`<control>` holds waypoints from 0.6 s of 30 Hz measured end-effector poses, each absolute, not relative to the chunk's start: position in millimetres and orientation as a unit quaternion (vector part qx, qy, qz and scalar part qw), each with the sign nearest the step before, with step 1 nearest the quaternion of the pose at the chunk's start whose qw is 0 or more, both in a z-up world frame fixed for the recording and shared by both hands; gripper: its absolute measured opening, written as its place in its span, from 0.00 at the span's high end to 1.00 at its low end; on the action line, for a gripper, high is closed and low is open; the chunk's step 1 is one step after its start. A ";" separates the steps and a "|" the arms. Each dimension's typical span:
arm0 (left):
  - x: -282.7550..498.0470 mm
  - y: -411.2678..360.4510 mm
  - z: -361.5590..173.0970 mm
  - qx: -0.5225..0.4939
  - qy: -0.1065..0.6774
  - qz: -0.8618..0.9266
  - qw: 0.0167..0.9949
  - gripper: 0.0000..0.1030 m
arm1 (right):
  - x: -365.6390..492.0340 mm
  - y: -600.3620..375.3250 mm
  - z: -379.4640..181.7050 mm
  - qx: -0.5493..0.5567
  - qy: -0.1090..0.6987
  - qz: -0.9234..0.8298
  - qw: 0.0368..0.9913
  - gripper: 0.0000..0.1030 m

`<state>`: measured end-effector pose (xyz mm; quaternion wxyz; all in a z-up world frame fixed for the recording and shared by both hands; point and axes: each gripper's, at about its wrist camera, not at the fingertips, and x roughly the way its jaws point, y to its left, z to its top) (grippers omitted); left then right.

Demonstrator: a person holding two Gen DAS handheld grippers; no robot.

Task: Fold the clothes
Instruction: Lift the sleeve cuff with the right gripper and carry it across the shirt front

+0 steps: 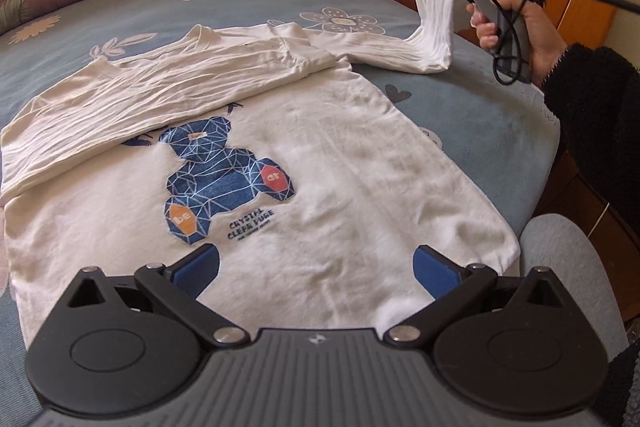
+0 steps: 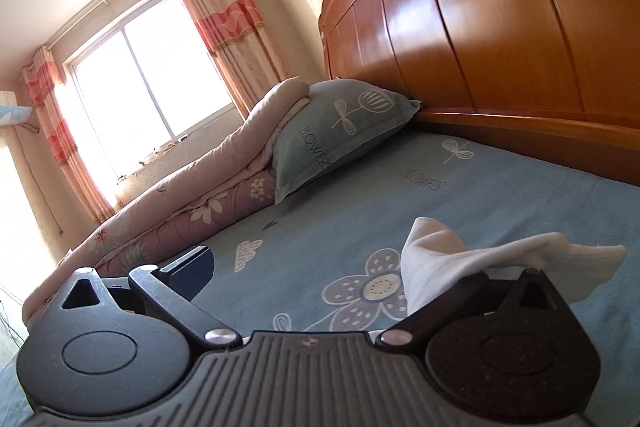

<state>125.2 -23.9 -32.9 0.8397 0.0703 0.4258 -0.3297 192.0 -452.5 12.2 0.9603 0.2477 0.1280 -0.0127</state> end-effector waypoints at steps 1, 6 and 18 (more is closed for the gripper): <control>124.5 -20.0 -33.3 0.072 0.427 -0.333 0.837 0.01 | 197.1 -443.9 13.9 0.246 0.129 -0.008 0.961 0.00; 122.4 -5.4 -35.1 0.088 0.436 -0.347 0.825 0.01 | 223.5 -401.7 18.1 0.237 0.138 0.013 0.962 0.00; 126.7 17.6 -23.1 0.124 0.431 -0.373 0.812 0.01 | 267.7 -320.9 18.5 0.211 0.146 0.064 0.964 0.00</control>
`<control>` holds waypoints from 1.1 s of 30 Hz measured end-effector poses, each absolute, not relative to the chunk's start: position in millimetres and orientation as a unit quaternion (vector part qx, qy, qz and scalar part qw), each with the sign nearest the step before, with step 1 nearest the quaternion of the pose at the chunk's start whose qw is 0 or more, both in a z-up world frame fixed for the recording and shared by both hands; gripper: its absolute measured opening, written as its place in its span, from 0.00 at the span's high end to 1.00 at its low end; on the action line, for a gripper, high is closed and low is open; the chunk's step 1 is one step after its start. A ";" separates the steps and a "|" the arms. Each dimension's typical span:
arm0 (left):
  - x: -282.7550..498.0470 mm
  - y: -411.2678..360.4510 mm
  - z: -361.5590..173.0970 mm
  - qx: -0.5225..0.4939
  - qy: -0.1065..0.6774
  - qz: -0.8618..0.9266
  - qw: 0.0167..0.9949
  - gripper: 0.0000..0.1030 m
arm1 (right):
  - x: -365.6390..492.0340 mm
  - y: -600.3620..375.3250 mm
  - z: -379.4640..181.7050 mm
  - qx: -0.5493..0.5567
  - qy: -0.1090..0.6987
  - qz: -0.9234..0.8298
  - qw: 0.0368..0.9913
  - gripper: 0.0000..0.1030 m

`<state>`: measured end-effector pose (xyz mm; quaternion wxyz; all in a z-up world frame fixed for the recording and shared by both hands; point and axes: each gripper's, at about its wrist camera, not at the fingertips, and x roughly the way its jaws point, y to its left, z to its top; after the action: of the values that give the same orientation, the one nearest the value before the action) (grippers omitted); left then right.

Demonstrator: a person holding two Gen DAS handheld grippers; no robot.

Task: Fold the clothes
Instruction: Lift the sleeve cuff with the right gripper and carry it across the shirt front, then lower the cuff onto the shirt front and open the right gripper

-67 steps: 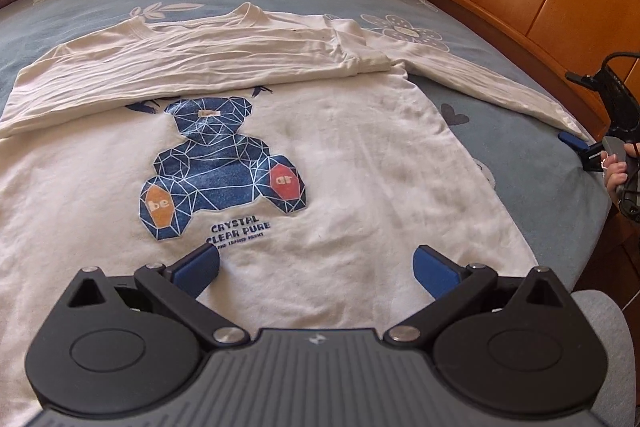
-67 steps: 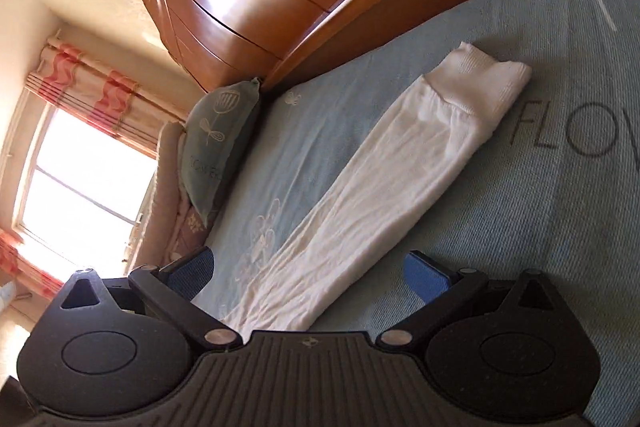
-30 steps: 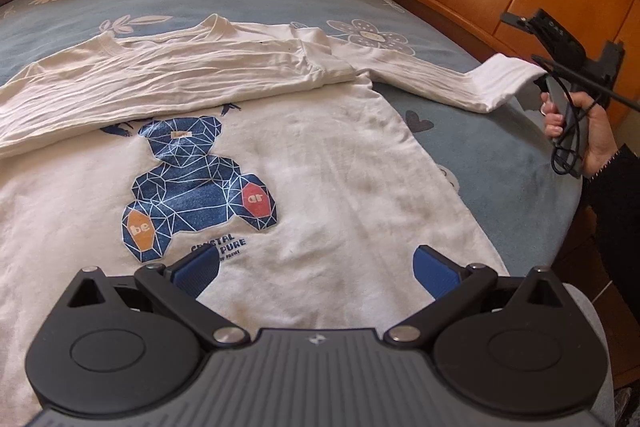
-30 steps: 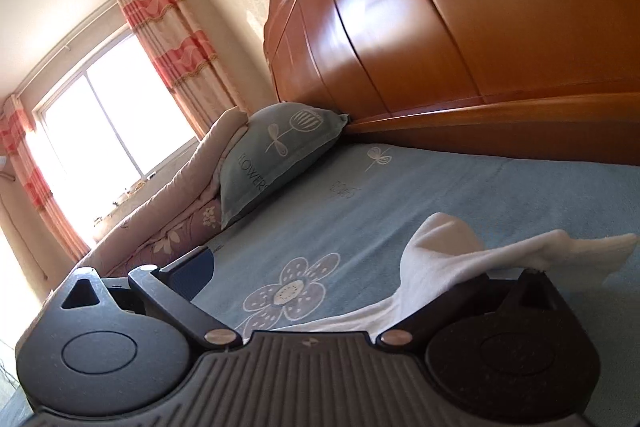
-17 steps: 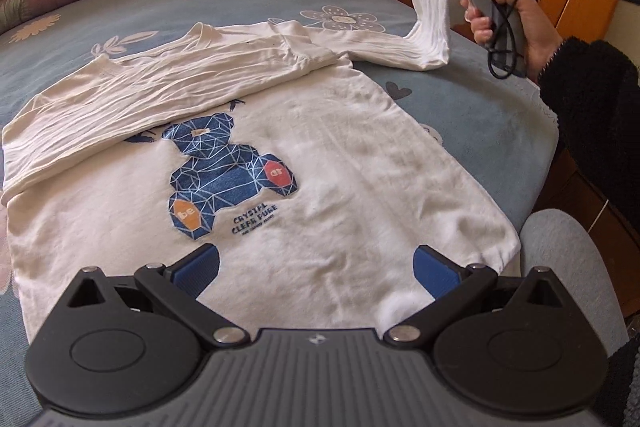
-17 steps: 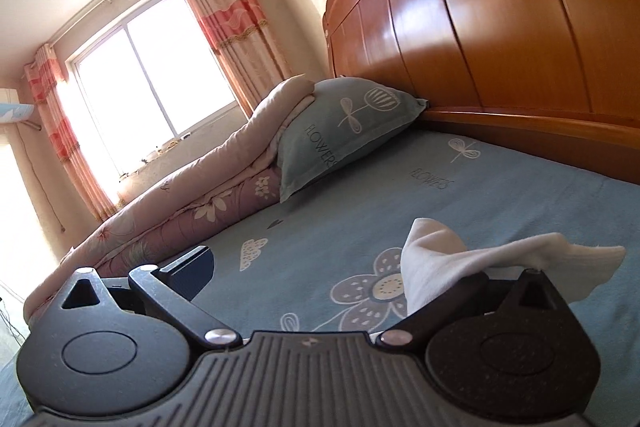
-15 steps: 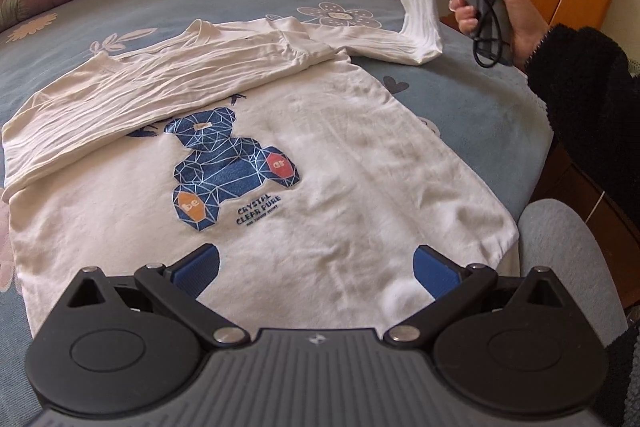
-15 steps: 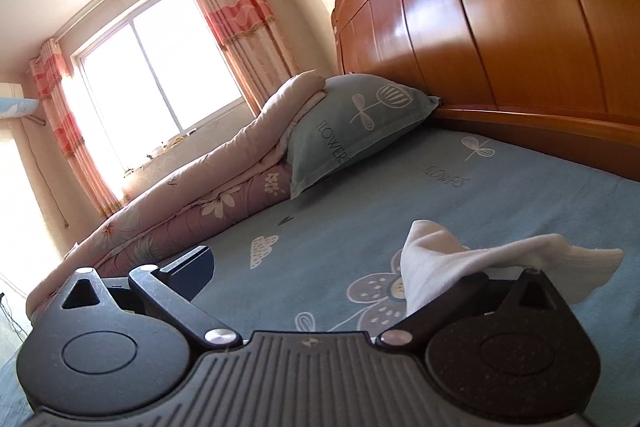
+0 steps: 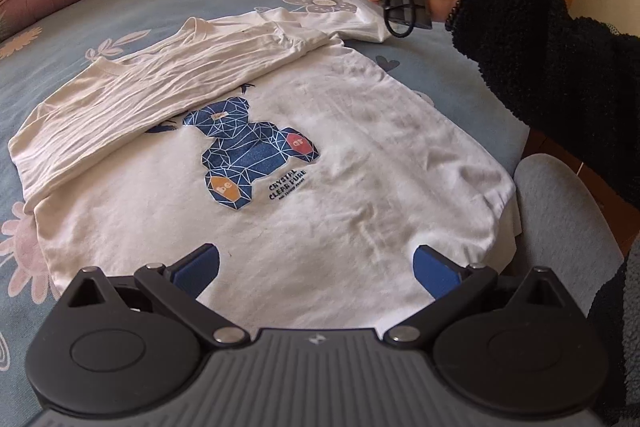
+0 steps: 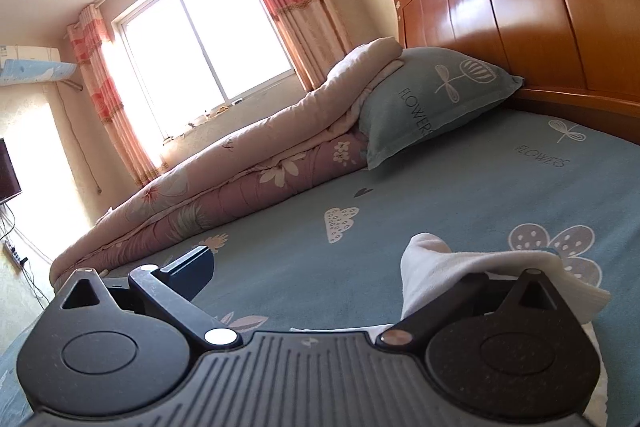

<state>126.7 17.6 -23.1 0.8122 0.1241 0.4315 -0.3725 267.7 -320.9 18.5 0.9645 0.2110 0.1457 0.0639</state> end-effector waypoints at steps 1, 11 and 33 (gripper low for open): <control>127.1 17.7 -22.9 0.129 0.432 -0.371 0.812 0.01 | 270.7 -316.8 18.6 0.210 0.146 0.067 0.964 0.00; 122.6 19.5 -21.0 0.126 0.436 -0.369 0.811 0.01 | 296.4 -274.7 21.0 0.213 0.148 0.110 0.959 0.00; 116.5 32.5 -43.7 0.076 0.468 -0.340 0.812 0.01 | 304.7 -151.5 9.6 0.160 0.198 0.247 0.935 0.00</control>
<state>116.5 32.5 -43.7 0.8122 0.0757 0.4677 -0.3404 304.7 -151.5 9.6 0.9348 0.1600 0.1983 0.2475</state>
